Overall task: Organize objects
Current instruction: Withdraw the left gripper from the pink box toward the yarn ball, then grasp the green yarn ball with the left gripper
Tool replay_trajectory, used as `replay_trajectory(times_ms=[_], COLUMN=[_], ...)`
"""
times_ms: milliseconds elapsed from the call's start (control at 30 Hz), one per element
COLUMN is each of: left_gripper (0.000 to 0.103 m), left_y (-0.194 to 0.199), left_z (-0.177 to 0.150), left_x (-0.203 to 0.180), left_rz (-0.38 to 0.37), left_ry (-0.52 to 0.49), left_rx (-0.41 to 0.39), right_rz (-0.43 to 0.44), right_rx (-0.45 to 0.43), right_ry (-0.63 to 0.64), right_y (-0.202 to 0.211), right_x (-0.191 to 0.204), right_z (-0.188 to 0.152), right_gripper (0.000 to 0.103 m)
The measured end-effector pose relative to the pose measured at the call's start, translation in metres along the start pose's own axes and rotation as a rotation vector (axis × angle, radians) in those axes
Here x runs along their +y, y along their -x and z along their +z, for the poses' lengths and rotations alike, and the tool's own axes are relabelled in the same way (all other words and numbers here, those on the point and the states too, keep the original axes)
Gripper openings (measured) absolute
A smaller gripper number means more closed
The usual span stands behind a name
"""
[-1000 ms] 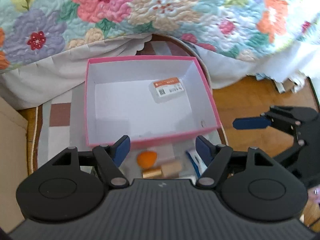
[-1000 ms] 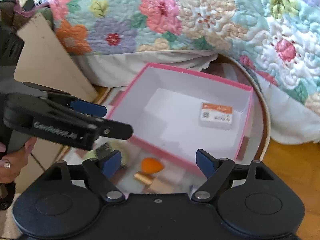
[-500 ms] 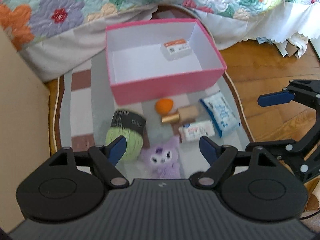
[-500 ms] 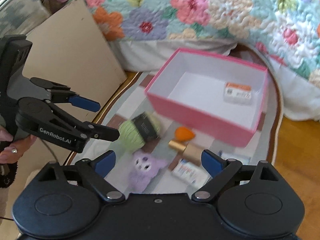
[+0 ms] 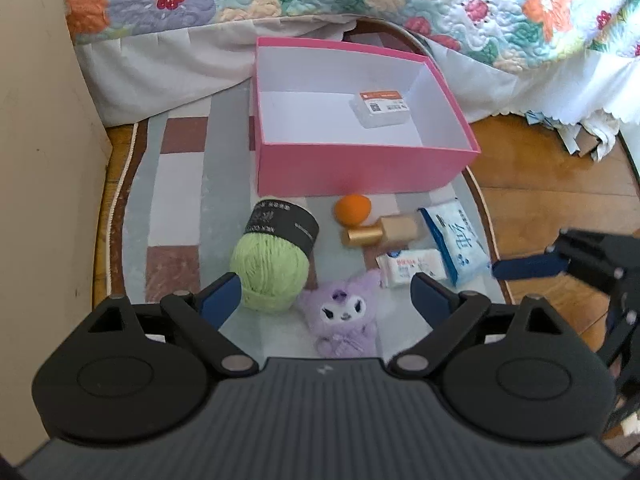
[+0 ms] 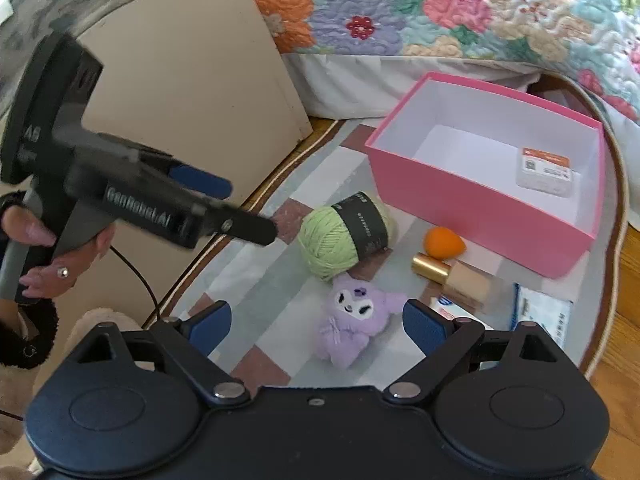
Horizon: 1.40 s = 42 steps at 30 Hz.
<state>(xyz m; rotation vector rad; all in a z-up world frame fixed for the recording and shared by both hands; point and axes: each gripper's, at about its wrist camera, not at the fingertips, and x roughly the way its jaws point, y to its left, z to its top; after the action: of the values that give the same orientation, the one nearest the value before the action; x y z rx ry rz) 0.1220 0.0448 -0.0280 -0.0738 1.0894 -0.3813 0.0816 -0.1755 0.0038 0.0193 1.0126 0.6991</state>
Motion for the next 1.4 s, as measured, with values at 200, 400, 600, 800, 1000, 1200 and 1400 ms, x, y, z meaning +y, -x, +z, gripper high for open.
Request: replay_trajectory(times_ms=[200,400,600,800,1000,1200,1400], left_gripper=[0.090,0.089,0.066,0.057,0.054,0.056,0.051], left_y=[-0.044,-0.085,-0.110,-0.121,-0.128,-0.131,-0.127], left_z=[0.008,0.005,-0.002,-0.007,-0.026,-0.034,-0.033], left_x=[0.028,0.057,0.070,0.084,0.098,0.095,0.088], left_rz=[-0.019,-0.030,0.004,-0.112,-0.240,-0.173,-0.155], left_ry=[0.064,0.165,0.202,0.291,0.436,0.400,0.352], left_rx=[0.043,0.081,0.077,0.024,-0.039,-0.049,-0.049], right_rz=[0.055,0.072,0.032,-0.023,-0.086,-0.132,-0.092], right_rx=[-0.011,0.009,0.010,0.008,-0.100,-0.062,-0.075], right_ry=[-0.042,-0.076,-0.042,-0.030,-0.027,-0.085,-0.061], right_y=[-0.049,-0.093,-0.125,-0.156,-0.166,-0.189,-0.187], right_x=[0.000,-0.007,-0.012,-0.015,-0.007,-0.013,-0.017], right_z=[0.000,0.001,0.002,-0.005,-0.008,-0.006,-0.008], right_gripper=[0.095,0.095,0.095,0.095,0.094,0.093,0.068])
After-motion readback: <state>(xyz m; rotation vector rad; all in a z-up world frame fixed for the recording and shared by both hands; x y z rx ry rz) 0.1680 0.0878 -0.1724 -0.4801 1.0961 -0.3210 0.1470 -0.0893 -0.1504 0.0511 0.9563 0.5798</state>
